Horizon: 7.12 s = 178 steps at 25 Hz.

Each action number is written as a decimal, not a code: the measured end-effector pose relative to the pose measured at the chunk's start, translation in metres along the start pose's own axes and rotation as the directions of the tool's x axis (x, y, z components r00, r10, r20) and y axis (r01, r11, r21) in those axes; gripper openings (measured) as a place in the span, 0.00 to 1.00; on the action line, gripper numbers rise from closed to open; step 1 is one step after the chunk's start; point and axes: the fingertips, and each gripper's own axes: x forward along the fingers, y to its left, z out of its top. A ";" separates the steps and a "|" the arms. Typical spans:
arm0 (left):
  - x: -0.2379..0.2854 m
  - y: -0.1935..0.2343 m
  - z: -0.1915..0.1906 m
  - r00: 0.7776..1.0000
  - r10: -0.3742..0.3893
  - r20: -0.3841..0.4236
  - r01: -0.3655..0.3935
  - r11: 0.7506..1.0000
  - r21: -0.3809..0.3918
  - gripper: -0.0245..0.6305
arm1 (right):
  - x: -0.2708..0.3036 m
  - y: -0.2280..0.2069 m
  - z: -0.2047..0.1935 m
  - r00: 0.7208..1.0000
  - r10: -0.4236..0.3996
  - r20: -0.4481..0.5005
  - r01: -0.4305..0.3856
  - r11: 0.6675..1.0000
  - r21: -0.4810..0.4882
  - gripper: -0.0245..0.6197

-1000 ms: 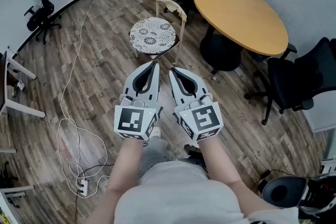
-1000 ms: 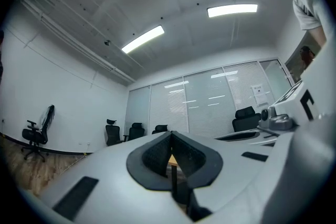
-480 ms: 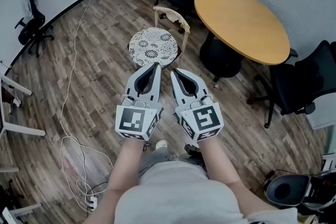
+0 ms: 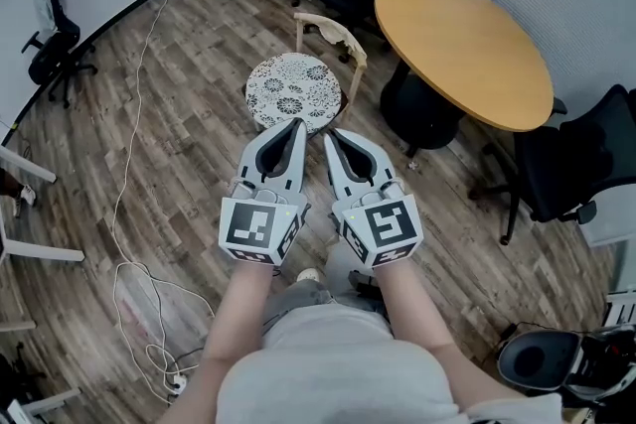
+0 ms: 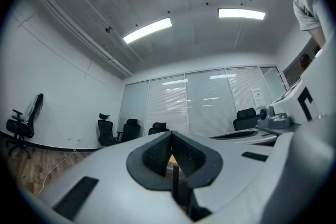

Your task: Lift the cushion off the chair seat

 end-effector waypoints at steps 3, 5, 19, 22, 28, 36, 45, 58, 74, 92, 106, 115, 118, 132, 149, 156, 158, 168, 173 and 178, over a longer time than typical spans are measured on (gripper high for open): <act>0.006 0.007 -0.004 1.000 0.003 -0.003 -0.003 1.000 -0.008 0.04 | 0.008 -0.003 -0.003 1.000 0.002 -0.006 -0.002 1.000 0.000 0.08; 0.012 0.011 -0.005 1.000 0.004 -0.004 -0.004 1.000 -0.014 0.04 | 0.014 -0.008 -0.003 1.000 0.000 -0.007 0.000 1.000 0.003 0.08; 0.084 0.050 -0.033 0.999 0.025 -0.043 -0.025 1.000 0.001 0.04 | 0.083 -0.063 -0.025 0.999 0.029 -0.015 -0.029 0.999 0.033 0.08; 0.104 0.064 -0.041 0.998 0.031 -0.057 -0.031 1.000 0.003 0.04 | 0.104 -0.079 -0.031 0.999 0.033 -0.018 -0.032 0.999 0.044 0.08; 0.152 0.093 -0.051 0.996 0.038 -0.077 -0.038 0.999 0.000 0.04 | 0.152 -0.110 -0.035 0.998 0.062 -0.018 -0.061 0.995 0.077 0.08; 0.216 0.133 -0.073 0.991 0.068 -0.114 -0.071 0.997 -0.023 0.04 | 0.218 -0.151 -0.051 0.992 0.107 -0.063 -0.102 0.991 0.089 0.08; 0.285 0.178 -0.108 0.981 0.119 -0.156 -0.127 0.991 -0.042 0.04 | 0.284 -0.196 -0.084 0.975 0.181 -0.131 -0.163 0.977 0.134 0.08; 0.337 0.227 -0.160 0.967 0.137 -0.213 -0.153 0.986 -0.063 0.04 | 0.354 -0.237 -0.123 0.967 0.180 -0.178 -0.157 0.978 0.135 0.24; 0.355 0.264 -0.228 0.960 0.060 -0.274 -0.112 0.978 -0.176 0.04 | 0.402 -0.253 -0.184 0.973 0.099 -0.208 -0.068 0.986 0.153 0.50; 0.362 0.280 -0.327 0.950 0.035 -0.309 -0.107 0.970 -0.217 0.04 | 0.422 -0.272 -0.320 0.916 0.051 -0.398 0.030 0.981 0.193 0.50; 0.353 0.272 -0.398 0.932 -0.030 -0.360 -0.063 0.968 -0.242 0.04 | 0.430 -0.299 -0.477 0.765 0.008 -0.644 0.121 0.980 0.156 0.55; 0.360 0.272 -0.424 0.928 -0.066 -0.368 -0.033 0.966 -0.256 0.04 | 0.431 -0.313 -0.552 0.640 0.001 -0.768 0.104 0.991 0.088 0.55; 0.358 0.273 -0.435 0.925 -0.070 -0.374 -0.036 0.962 -0.269 0.04 | 0.430 -0.320 -0.571 0.608 -0.005 -0.794 0.102 0.992 0.072 0.55; 0.358 0.272 -0.453 0.918 -0.093 -0.385 -0.006 0.969 -0.248 0.04 | 0.437 -0.326 -0.631 0.451 0.056 -0.891 -0.020 0.998 0.053 0.55; 0.342 0.271 -0.444 0.911 -0.076 -0.406 -0.018 0.975 -0.222 0.04 | 0.439 -0.300 -0.619 0.429 0.045 -0.902 -0.087 0.996 0.008 0.11; 0.350 0.272 -0.435 0.914 -0.045 -0.402 -0.047 0.975 -0.218 0.04 | 0.431 -0.302 -0.610 0.439 0.079 -0.895 -0.081 0.996 0.048 0.10; 0.349 0.273 -0.431 0.916 -0.033 -0.400 -0.059 0.974 -0.217 0.04 | 0.430 -0.301 -0.604 0.451 0.089 -0.888 -0.080 0.995 0.060 0.10; 0.347 0.275 -0.406 0.924 0.019 -0.382 -0.104 0.974 -0.204 0.04 | 0.426 -0.290 -0.560 0.516 0.113 -0.849 -0.093 0.993 0.075 0.10; 0.346 0.273 -0.395 0.926 0.025 -0.377 -0.106 0.975 -0.193 0.04 | 0.422 -0.286 -0.543 0.536 0.120 -0.836 -0.094 0.992 0.083 0.10; 0.343 0.272 -0.379 0.928 0.043 -0.370 -0.121 0.974 -0.191 0.04 | 0.415 -0.280 -0.523 0.550 0.135 -0.824 -0.098 0.991 0.097 0.10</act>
